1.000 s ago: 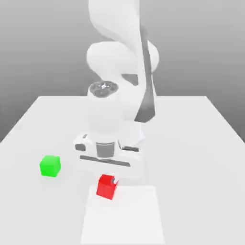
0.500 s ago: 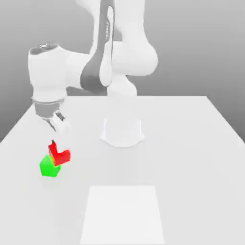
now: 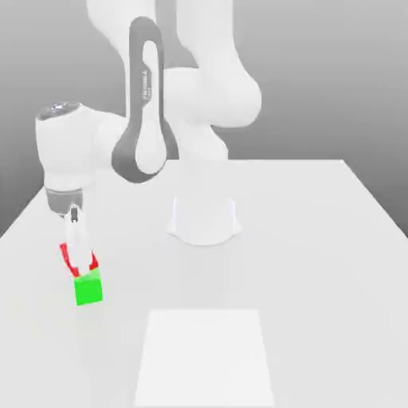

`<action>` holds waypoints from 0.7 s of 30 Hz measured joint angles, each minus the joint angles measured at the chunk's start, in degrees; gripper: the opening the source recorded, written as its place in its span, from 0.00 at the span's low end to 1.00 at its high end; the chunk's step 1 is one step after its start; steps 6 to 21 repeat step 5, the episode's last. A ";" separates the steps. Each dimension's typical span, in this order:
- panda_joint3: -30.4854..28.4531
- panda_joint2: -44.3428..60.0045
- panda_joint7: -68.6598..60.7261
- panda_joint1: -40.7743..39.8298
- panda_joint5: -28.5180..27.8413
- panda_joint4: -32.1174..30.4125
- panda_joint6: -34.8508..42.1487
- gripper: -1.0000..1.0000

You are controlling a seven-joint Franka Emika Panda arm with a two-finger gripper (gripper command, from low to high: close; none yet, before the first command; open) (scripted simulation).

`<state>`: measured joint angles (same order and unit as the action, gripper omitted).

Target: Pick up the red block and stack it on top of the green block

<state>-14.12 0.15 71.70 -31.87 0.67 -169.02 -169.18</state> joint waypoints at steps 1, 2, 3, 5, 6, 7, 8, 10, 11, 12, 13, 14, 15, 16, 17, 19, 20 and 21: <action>-0.68 -0.64 0.46 0.42 -0.68 -0.01 0.62 1.00; -1.16 -2.00 1.29 -0.74 -1.90 -0.04 1.91 1.00; -1.17 -3.71 2.15 -1.63 -3.16 -0.09 3.53 1.00; -0.71 -7.51 3.64 -3.00 -5.36 -0.19 7.18 1.00; -0.71 -7.51 3.64 -3.00 -5.36 -0.19 7.18 1.00; -0.71 -7.51 3.64 -3.00 -5.36 -0.19 7.18 1.00; -0.71 -7.51 3.64 -3.00 -5.36 -0.19 7.18 1.00; -0.71 -7.51 3.64 -3.00 -5.36 -0.19 7.18 1.00; -0.71 -7.51 3.64 -3.00 -5.36 -0.19 7.18 1.00; -0.71 -7.51 3.64 -3.00 -5.36 -0.19 7.18 1.00; -0.71 -7.51 3.64 -3.00 -5.36 -0.19 7.18 1.00; -0.71 -7.51 3.64 -3.00 -5.36 -0.19 7.18 1.00; -0.71 -7.51 3.64 -3.00 -5.36 -0.19 7.18 1.00; -0.71 -7.51 3.64 -3.00 -5.36 -0.19 7.18 1.00; -0.71 -7.51 3.64 -3.00 -5.36 -0.19 7.18 1.00; -0.71 -7.51 3.64 -3.00 -5.36 -0.19 7.18 1.00; -0.71 -7.51 3.64 -3.00 -5.36 -0.19 7.18 1.00; -0.71 -7.51 3.64 -3.00 -5.36 -0.19 7.18 1.00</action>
